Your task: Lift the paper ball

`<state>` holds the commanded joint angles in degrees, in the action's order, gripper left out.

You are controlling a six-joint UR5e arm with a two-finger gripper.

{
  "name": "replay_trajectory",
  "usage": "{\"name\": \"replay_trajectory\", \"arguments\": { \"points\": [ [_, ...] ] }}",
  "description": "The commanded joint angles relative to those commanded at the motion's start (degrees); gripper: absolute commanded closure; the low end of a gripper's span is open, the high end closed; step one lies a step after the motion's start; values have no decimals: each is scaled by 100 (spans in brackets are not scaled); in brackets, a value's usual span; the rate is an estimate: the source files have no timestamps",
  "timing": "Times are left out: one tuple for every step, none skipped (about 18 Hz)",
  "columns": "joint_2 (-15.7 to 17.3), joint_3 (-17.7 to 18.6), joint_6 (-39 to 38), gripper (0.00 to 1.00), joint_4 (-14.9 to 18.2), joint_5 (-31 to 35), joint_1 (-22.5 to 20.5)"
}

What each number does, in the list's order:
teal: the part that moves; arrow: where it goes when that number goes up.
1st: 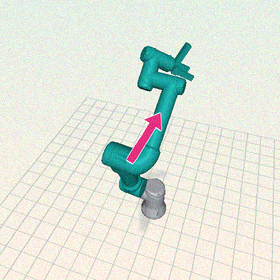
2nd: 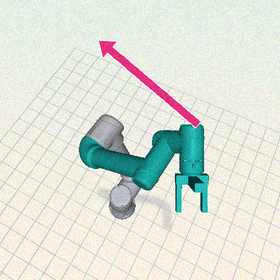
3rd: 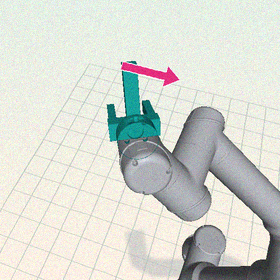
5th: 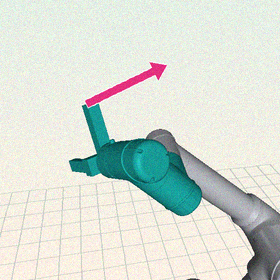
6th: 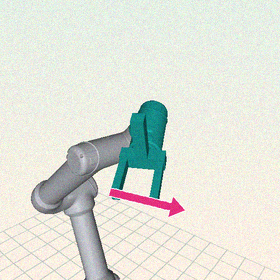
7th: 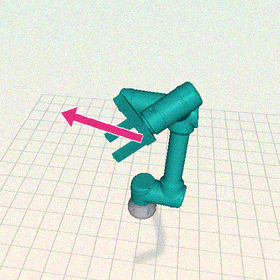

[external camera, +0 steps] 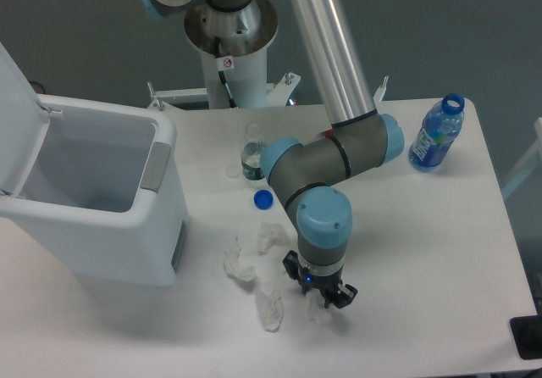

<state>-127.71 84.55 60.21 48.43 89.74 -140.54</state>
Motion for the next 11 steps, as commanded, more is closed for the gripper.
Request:
{"name": "replay_trajectory", "arguments": {
  "points": [
    [44, -9, -9, 100, 0, 0, 0],
    [97, -17, 0, 100, 9, 0, -35],
    [167, -35, -9, 100, 17, 17, -79],
    [228, -35, -9, 100, 26, 9, -123],
    [281, -44, -18, 100, 35, 17, -167],
    [343, -44, -35, 100, 44, 35, -202],
    [387, -44, -53, 100, 44, 35, -220],
    [439, -44, -53, 100, 53, 9, -272],
    [492, -53, -53, 100, 61, 0, -325],
    [545, -88, -36, 100, 70, 0, -369],
    [598, -149, -18, 100, 175, 0, -378]
  ]
}}
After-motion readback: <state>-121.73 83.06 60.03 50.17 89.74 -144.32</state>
